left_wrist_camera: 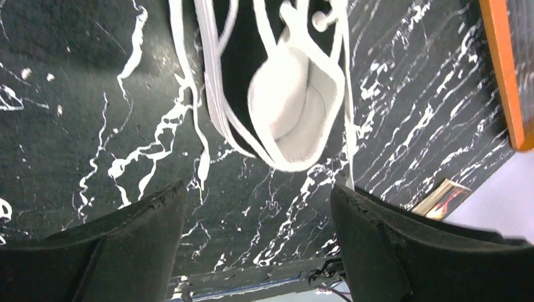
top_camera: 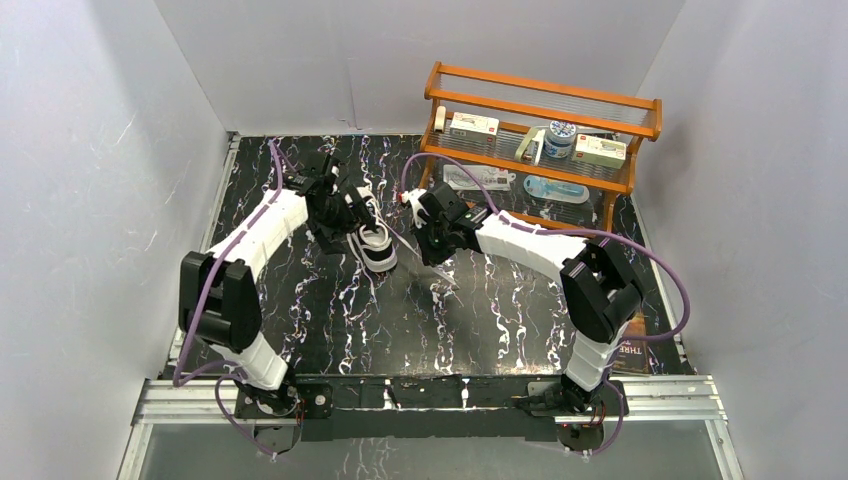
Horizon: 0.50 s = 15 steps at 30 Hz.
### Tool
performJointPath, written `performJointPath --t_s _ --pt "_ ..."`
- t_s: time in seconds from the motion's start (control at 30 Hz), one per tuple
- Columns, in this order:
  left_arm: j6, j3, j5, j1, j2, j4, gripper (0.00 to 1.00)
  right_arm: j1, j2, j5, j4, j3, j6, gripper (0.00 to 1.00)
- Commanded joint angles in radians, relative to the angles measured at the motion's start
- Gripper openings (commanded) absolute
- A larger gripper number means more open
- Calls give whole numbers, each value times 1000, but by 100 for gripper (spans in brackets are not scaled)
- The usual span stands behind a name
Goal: Tie the shoes
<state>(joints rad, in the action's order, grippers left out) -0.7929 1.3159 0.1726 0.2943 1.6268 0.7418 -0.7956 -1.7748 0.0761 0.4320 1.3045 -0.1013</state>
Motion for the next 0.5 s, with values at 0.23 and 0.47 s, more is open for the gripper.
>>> performJointPath --t_s 0.23,0.47 --pt "32 22 96 -9 171 -97 61 4 70 21 41 19 0 0" --pt "10 -111 149 36 44 -98 35 5 111 24 109 22 -20 0"
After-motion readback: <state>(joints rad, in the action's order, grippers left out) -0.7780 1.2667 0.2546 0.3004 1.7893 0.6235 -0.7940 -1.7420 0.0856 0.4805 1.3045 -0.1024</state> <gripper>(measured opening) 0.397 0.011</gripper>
